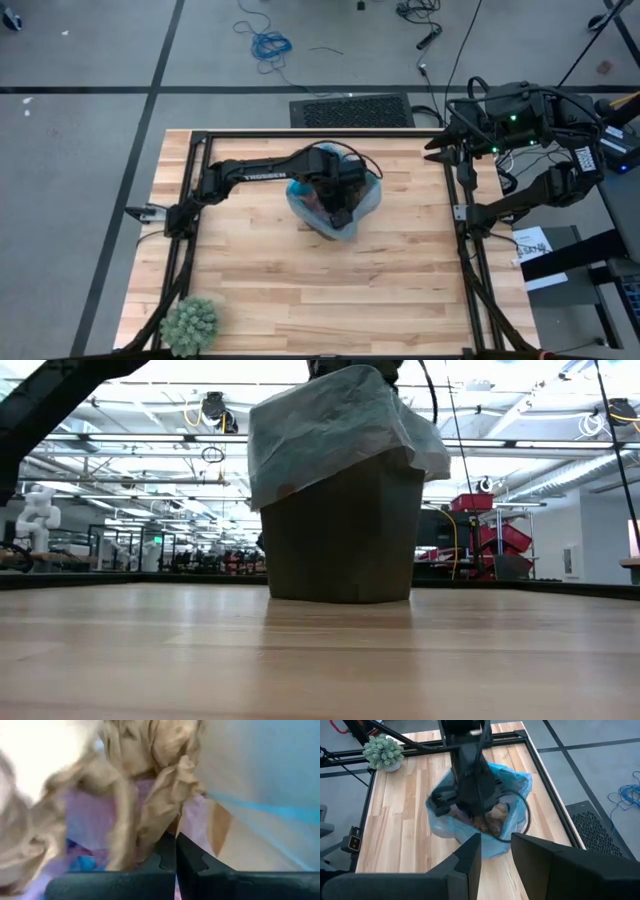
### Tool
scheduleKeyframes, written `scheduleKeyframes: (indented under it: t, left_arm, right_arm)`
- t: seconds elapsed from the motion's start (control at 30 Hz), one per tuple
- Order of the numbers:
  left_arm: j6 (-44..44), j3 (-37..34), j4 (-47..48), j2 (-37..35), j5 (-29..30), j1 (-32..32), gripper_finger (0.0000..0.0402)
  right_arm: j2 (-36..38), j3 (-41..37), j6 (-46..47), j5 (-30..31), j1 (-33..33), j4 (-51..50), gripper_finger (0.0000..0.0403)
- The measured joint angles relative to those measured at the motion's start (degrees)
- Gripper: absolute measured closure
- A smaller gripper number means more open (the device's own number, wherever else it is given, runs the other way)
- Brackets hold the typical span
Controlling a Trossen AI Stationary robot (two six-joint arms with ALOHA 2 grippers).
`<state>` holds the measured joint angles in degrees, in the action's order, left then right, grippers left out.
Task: Pick and place trash into bin
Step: Put the brown paper into the brown trash bin
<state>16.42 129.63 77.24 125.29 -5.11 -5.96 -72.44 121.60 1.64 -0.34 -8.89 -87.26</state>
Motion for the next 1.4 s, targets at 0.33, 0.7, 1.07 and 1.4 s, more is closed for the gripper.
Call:
scheduleKeyframes:
  t: [0.33, 0.7, 1.07, 1.4]
  left_arm:
    - [-0.5, 5.3, 3.4, -3.4, 8.3, -2.2, 0.0401]
    - [-5.1, 4.9, 6.8, -1.2, 6.9, -3.4, 0.0401]
    - [-6.9, 5.2, 7.9, 3.2, 8.8, -3.3, 0.0401]
    - [-6.7, 5.2, 7.2, 3.7, 9.2, -3.1, 0.0401]
  right_arm:
    - [0.0, 0.0, -0.3, 0.0, 0.0, 0.0, 0.0303]
    - [0.0, 0.0, -0.4, 0.0, 0.0, 0.0, 0.0303]
    - [0.0, 0.0, -0.4, 0.0, 0.0, 0.0, 0.0303]
    - [0.0, 0.0, -0.4, 0.0, 0.0, 0.0, 0.0303]
